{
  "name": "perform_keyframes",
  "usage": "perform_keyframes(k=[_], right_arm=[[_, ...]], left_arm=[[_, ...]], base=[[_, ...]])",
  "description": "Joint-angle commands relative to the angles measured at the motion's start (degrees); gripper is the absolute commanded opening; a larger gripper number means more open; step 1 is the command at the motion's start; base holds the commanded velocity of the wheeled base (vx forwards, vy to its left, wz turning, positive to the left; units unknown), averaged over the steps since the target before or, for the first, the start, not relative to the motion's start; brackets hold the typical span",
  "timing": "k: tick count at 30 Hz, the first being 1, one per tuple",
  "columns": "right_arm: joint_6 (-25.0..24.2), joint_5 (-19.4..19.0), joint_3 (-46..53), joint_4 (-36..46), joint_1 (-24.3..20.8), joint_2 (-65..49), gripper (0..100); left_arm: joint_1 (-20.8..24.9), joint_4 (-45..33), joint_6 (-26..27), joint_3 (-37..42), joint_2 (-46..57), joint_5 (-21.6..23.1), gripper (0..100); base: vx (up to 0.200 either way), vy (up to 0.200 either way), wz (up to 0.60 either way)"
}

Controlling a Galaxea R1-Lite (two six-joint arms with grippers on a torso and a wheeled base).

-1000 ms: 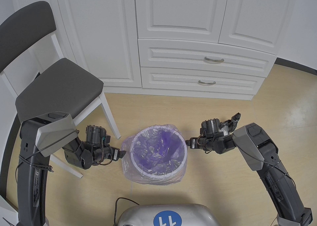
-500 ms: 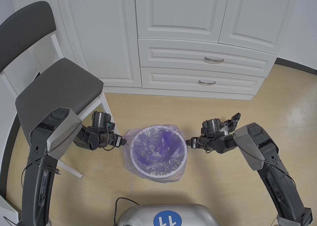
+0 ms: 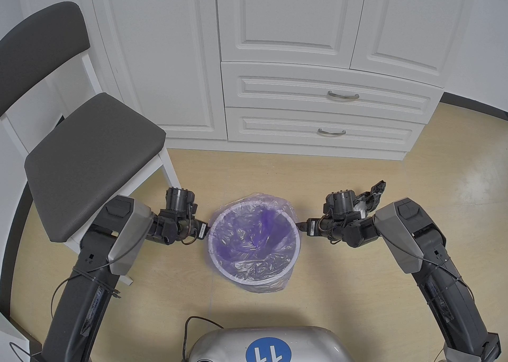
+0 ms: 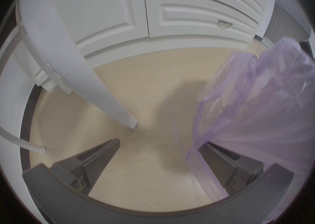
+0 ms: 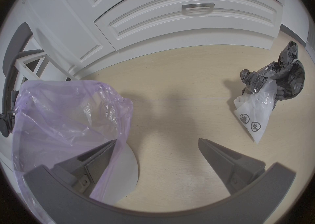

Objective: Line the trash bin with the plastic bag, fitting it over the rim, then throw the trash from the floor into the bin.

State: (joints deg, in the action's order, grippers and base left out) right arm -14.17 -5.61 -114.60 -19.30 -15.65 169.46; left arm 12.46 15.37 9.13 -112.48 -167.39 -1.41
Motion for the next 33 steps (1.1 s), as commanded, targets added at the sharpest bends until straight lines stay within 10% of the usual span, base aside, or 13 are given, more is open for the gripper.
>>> perform_keyframes(k=[1,18,33], right_arm=[[0.0,0.0,0.0,0.0,-0.1,0.3,100],[-0.1,0.1,0.0,0.4,0.0,0.3,100],[-0.1,4.8,10.3,0.6,0.9,-14.6,100]], left_arm=[[1.7,-0.7,-0.3,-2.1,-4.3,-0.3,100],[1.9,12.7,-11.3,-1.4,-3.2,-1.5,100],[1.2,30.8,-11.1,33.0,13.3,-0.8,100]], base=[[0.0,0.0,0.0],[0.0,0.0,0.0],[0.0,0.0,0.0]])
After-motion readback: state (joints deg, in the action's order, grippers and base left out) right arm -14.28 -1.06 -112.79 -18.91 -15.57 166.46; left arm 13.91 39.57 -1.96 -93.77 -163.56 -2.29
